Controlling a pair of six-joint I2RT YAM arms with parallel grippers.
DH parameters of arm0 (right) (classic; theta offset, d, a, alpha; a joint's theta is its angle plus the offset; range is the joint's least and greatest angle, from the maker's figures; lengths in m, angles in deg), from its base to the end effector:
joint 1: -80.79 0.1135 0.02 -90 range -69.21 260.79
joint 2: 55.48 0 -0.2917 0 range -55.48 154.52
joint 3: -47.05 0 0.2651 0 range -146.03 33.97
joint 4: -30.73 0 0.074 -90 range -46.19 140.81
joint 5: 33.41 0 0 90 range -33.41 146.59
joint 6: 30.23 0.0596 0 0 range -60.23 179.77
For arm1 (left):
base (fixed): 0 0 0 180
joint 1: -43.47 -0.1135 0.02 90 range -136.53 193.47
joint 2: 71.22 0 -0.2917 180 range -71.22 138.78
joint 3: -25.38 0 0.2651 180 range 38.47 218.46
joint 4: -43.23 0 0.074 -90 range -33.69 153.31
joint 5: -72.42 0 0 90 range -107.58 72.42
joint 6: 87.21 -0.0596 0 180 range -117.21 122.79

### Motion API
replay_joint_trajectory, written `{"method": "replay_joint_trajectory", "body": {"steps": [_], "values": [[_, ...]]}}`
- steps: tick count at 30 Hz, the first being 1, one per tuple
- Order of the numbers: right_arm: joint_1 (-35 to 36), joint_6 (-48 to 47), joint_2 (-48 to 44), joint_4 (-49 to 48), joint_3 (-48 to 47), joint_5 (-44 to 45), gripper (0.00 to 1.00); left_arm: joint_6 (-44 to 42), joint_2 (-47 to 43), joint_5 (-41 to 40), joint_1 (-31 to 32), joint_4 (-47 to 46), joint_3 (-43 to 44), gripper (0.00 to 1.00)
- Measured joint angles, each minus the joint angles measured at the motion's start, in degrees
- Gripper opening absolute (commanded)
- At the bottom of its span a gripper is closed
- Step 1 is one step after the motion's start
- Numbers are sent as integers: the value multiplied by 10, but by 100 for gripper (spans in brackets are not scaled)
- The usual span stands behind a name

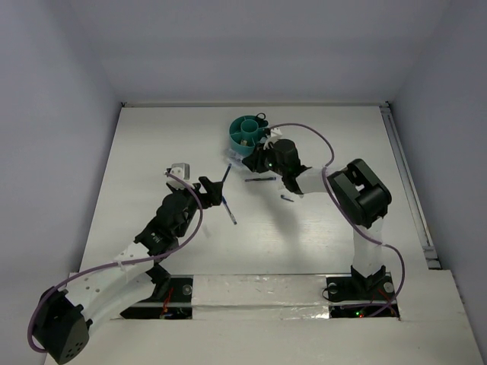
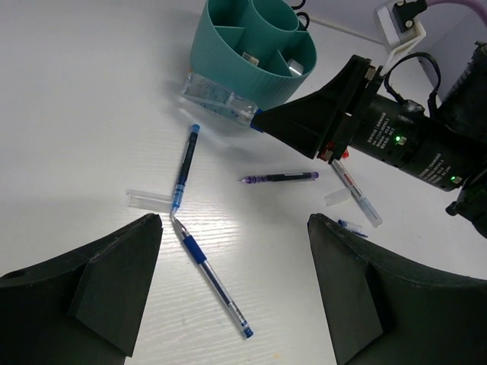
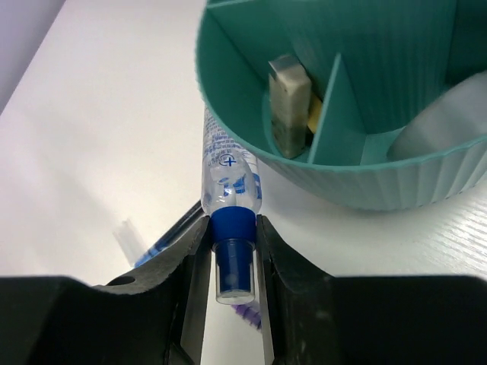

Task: Sort the stationery into containers
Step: Pick up the stationery from the center of the board, then place the stationery in the storage box.

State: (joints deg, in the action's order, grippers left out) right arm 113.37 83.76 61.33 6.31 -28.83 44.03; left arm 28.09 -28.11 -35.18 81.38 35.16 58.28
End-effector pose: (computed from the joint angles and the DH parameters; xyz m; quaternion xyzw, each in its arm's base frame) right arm 0.3963 0.2686 0.1626 -0.1249 0.7894 0.3590 0.4821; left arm 0.1678 -0.1078 0.2610 -0.0273 0.7191 -0.2655 0.6417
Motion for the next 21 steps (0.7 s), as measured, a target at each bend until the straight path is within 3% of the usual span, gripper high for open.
{"method": "replay_joint_trajectory", "body": {"steps": [15,21], "values": [[17,-24,-145,186,-4,-3,2,0,-25,-9,0,3,0,75],[20,-49,-181,339,-94,-3,2,0,-30,-11,0,6,-5,75]]}}
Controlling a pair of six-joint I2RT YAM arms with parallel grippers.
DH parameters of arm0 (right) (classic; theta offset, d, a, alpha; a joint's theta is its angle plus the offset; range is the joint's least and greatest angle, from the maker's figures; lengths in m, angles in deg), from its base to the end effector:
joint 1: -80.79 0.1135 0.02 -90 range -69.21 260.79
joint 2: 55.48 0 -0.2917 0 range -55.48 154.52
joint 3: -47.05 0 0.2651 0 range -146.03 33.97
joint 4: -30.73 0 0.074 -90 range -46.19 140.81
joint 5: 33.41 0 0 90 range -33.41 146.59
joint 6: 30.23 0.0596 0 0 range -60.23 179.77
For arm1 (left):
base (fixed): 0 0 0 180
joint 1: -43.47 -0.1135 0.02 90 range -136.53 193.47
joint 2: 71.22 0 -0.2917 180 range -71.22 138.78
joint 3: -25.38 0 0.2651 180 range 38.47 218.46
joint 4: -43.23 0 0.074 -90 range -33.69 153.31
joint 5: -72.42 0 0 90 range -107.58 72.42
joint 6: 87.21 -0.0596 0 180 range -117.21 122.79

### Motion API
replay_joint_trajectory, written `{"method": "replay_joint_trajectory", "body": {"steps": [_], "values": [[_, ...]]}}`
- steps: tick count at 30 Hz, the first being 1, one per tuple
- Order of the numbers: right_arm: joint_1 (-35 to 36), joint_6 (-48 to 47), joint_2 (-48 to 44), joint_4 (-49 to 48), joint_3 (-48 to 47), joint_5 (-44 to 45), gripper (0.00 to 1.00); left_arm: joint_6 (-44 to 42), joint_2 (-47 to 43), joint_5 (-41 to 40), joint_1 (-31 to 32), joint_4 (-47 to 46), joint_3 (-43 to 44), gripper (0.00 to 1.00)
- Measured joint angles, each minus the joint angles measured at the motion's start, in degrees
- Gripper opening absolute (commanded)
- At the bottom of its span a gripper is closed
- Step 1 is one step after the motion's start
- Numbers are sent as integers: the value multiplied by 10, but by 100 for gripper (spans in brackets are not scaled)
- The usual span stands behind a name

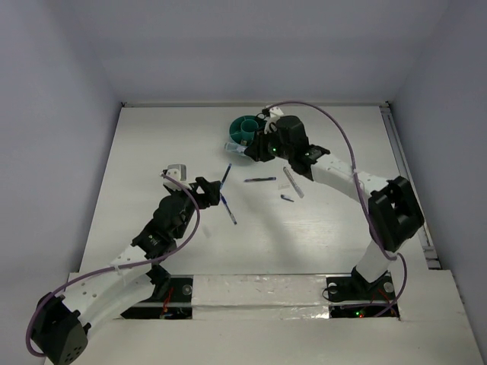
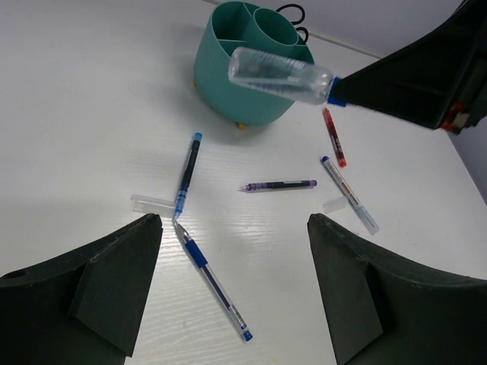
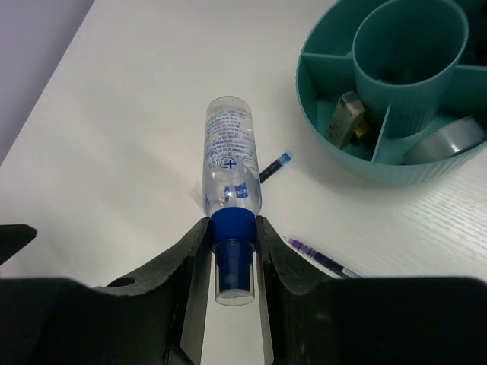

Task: Sort the stationery into containers
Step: Place the stationery in the storage box.

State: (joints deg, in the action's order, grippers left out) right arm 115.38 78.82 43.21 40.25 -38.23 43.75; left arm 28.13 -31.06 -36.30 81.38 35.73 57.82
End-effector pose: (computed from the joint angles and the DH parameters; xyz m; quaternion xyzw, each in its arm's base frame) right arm 0.3577 0.2627 0.2889 -0.1732 0.8124 0.3309 0.4479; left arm 0.1618 -0.1018 0.2655 -0.0376 0.7074 -0.2670 0.6534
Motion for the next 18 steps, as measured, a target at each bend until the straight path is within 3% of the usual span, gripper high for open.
{"method": "replay_joint_trajectory", "body": {"steps": [7,11,18], "values": [[0,-46,-5,164,-147,43,2,0,1,0,0,1,0,77],[-1,-67,11,227,-235,72,1,0,1,0,0,2,0,87],[-16,-93,77,308,-344,95,1,2,1,0,0,2,-1,94]]}}
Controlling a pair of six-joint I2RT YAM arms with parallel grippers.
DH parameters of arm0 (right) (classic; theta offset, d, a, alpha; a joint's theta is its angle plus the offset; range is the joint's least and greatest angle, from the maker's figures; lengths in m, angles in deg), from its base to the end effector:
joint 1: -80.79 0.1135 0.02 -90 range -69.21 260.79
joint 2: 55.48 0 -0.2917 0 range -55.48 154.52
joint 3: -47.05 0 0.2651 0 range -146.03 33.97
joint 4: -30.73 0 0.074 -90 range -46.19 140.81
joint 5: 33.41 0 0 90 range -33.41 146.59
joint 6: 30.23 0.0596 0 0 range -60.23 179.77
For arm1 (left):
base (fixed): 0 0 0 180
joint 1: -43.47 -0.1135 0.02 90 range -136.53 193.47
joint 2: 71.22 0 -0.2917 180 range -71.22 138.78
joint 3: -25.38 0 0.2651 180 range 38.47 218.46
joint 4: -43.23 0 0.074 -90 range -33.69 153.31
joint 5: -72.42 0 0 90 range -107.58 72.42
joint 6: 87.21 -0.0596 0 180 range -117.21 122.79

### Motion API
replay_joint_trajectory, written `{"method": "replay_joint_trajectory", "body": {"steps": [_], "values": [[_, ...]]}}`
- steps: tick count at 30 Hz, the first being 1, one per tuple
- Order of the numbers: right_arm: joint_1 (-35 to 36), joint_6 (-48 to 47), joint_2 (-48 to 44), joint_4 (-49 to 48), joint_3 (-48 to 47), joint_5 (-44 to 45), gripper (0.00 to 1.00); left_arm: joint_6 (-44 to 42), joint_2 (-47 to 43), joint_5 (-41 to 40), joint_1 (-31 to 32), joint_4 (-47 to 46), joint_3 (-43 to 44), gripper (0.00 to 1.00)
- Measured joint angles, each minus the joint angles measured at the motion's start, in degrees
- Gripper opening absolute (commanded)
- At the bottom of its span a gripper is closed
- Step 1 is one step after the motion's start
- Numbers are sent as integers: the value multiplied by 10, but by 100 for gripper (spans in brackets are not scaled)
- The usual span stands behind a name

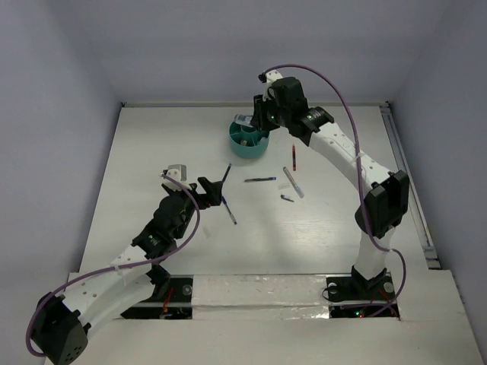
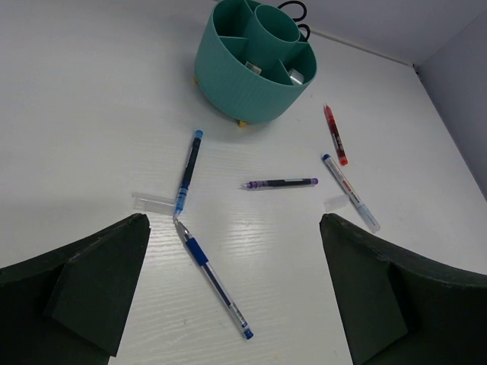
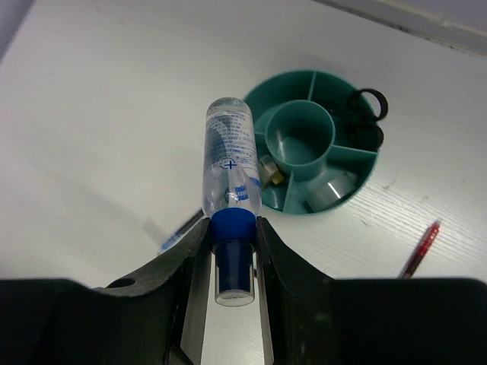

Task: Sort the stationery into containers
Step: Place the stationery in the storage box.

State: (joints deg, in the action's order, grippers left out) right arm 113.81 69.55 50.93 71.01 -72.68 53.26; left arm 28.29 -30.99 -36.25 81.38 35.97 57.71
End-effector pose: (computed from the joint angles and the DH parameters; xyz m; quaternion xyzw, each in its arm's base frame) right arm 0.4001 0.2641 0.3939 -0.1865 0.8316 0.2137 0.4775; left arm 0.1619 -0.1019 0.2640 -0.0376 0.7098 -0.2665 0.6509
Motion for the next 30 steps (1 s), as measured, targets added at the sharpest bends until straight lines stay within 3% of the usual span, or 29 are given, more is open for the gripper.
{"method": "replay_joint_trajectory", "body": {"steps": [8,22,30], "values": [[-19,-15,66,72,-43,10,1,1,0,-1,0,0,0,98],[-30,-29,116,114,-130,13,2,2,0,-1,0,0,0,99],[-35,-34,156,136,-159,12,8,2,0,-1,0,0,0,99]]}}
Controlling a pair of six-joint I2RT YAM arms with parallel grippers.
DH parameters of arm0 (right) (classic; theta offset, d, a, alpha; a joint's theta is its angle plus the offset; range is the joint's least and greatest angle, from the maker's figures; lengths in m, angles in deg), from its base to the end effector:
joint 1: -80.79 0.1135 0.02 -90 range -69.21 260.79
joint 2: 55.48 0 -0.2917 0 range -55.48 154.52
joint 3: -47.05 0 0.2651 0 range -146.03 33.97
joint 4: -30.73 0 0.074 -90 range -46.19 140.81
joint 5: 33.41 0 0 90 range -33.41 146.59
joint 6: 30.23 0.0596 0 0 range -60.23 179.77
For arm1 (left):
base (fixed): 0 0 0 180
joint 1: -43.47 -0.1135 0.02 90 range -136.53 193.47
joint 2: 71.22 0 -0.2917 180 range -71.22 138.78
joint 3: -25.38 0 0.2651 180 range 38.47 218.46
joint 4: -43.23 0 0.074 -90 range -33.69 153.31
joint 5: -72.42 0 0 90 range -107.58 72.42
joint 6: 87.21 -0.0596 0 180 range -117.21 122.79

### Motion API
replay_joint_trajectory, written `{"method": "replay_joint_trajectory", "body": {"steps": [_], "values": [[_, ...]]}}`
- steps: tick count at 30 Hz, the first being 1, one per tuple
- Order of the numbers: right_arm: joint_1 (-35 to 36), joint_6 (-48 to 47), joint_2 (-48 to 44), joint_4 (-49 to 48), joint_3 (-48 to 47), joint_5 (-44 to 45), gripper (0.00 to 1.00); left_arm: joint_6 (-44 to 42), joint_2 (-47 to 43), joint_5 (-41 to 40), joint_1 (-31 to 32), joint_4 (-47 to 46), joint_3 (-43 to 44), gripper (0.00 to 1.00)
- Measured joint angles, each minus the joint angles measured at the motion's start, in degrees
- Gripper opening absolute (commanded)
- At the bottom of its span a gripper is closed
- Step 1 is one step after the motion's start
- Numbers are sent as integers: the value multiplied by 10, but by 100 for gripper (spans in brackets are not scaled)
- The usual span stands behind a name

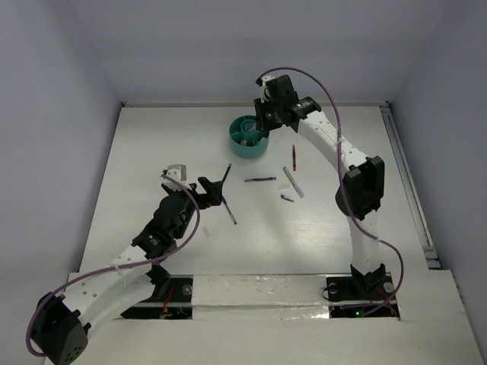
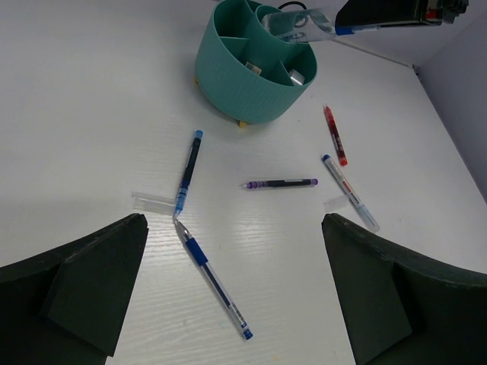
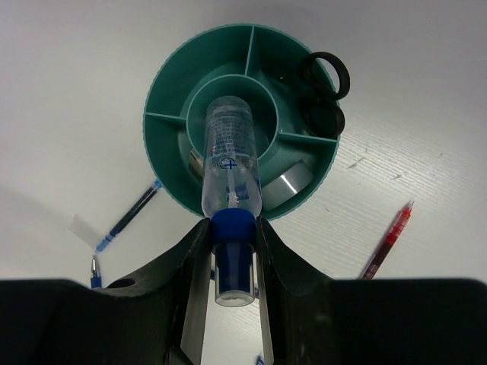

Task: Sort the stationery into containers
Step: Place the stationery in the storage box.

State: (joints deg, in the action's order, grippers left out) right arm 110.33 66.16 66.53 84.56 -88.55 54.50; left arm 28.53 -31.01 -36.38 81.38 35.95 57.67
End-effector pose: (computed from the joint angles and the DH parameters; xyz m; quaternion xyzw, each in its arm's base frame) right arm 0.4637 0.2653 0.3369 -0.1895 0.8871 0.1455 0.3950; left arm 0.1619 -0.1017 0.2638 -0.0398 0.7097 -0.2671 0.6507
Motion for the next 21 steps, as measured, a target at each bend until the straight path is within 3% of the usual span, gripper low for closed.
{"method": "replay_joint_trajectory", "body": {"steps": [4,8,21], "values": [[-3,0,7,5,-9,1,13,0,0,0,0,0,0,99],[-3,0,9,4,-23,4,35,0,0,0,0,0,0,99],[-3,14,9,-37,-18,8,52,0,0,0,0,0,0,99]]}}
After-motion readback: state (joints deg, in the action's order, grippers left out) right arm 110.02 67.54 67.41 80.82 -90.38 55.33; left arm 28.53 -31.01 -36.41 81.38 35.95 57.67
